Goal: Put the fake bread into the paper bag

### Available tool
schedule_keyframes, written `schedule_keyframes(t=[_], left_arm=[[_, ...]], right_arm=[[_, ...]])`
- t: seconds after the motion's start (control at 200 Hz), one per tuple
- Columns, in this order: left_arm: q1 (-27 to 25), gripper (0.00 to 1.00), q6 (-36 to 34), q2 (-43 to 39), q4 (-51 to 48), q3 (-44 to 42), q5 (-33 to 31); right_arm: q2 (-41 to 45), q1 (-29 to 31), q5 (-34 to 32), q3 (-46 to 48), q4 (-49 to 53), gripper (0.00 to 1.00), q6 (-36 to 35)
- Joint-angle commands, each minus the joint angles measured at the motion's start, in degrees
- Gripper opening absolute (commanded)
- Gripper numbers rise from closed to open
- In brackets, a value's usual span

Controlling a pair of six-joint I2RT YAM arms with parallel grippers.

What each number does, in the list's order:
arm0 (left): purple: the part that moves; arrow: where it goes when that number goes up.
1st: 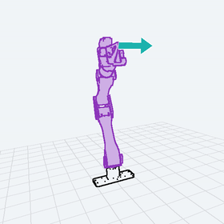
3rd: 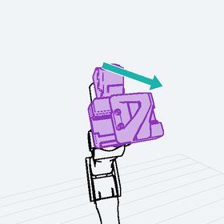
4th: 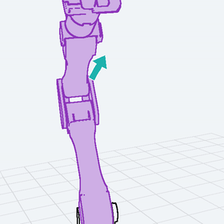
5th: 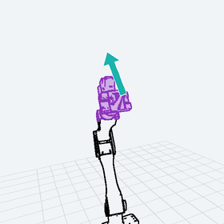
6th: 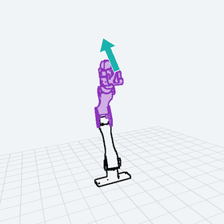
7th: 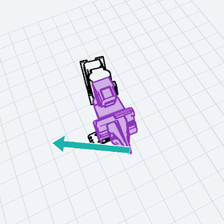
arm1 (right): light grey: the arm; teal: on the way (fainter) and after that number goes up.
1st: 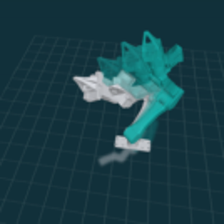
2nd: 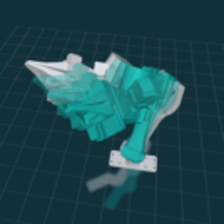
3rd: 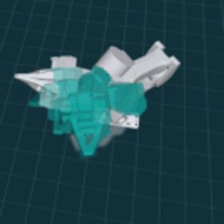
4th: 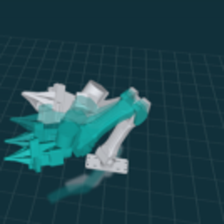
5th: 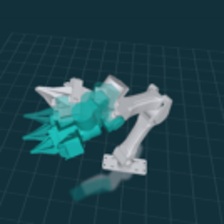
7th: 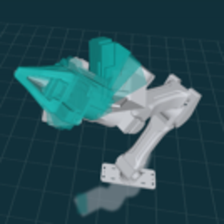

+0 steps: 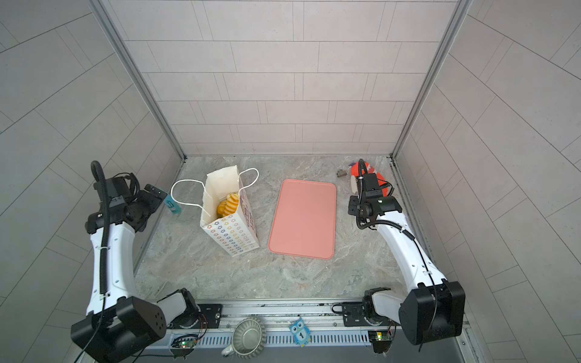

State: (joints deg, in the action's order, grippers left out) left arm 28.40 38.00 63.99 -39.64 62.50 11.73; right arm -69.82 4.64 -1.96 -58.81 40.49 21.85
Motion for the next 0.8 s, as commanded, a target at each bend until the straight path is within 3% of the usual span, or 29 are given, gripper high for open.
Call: schedule_keyframes(t=[0.0, 0.155, 0.51, 0.796], left_arm=[[0.2, 1.0, 1.5, -2.7, 6.7, -4.5, -2.6], [0.2, 1.0, 1.3, -3.3, 11.1, -11.5, -5.1], [-0.7, 1.0, -0.5, -1.8, 16.3, -16.8, -0.1], [-6.9, 1.0, -2.8, -0.4, 14.8, -16.5, -1.5]], right_arm=[[-1.3, -1.4, -1.1, 3.4, -6.0, 0.37, 2.8], [-4.2, -2.7, -3.4, 6.9, -7.9, 0.37, 2.9], [-12.9, -6.5, -4.1, 9.6, -9.1, 0.41, 2.9], [-17.6, -9.7, 0.4, 9.9, -8.8, 0.57, 4.2]])
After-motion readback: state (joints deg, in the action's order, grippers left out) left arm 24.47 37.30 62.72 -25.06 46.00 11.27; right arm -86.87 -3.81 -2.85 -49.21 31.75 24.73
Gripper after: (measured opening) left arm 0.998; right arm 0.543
